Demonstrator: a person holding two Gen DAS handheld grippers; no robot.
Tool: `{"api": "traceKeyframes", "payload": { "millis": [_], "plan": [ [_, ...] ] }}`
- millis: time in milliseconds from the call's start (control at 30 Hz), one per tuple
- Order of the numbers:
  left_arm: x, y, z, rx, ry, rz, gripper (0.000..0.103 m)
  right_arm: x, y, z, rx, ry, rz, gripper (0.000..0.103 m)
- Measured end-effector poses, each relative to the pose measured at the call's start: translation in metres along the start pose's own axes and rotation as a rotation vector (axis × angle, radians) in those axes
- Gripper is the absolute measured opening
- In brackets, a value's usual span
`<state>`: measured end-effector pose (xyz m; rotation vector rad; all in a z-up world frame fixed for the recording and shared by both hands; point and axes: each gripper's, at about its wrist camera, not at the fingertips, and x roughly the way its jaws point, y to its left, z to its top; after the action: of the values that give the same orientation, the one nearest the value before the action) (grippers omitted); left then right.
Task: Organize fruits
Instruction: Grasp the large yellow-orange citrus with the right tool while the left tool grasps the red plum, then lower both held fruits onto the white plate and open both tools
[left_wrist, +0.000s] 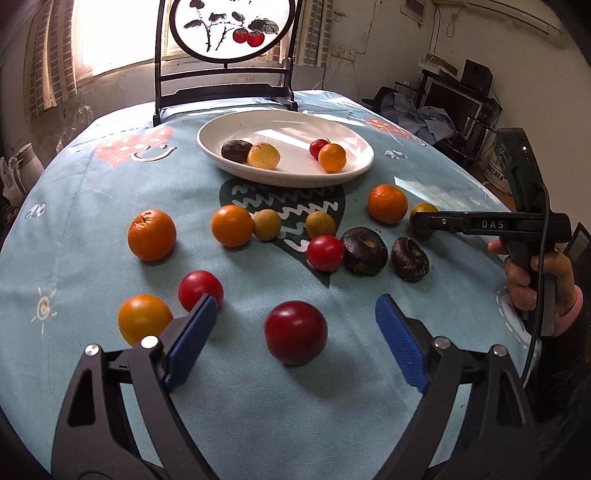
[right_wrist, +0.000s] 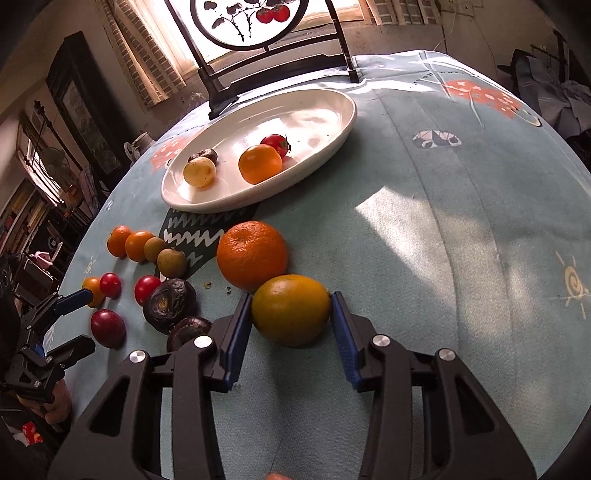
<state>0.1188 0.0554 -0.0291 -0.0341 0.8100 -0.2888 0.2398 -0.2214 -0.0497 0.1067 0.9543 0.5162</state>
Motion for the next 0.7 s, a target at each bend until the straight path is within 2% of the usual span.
{"api": "traceKeyframes", "payload": {
  "millis": [233, 467, 533, 700],
  "plan": [
    [0.013, -0.013, -0.006, 0.046, 0.081, 0.022, 0.073, 0.0, -0.001, 0.0, 0.007, -0.003, 0.007, 0.044],
    [0.024, -0.016, -0.007, 0.061, 0.131, 0.082, 0.072, -0.001, -0.002, 0.0, 0.008, -0.004, 0.007, 0.044],
    [0.025, -0.017, -0.008, 0.064, 0.139, 0.086, 0.059, -0.001, -0.002, 0.0, 0.008, -0.004, 0.006, 0.044],
    [0.026, -0.018, -0.008, 0.071, 0.145, 0.108, 0.045, -0.001, -0.002, 0.0, 0.008, -0.005, 0.007, 0.044]
  ]
}}
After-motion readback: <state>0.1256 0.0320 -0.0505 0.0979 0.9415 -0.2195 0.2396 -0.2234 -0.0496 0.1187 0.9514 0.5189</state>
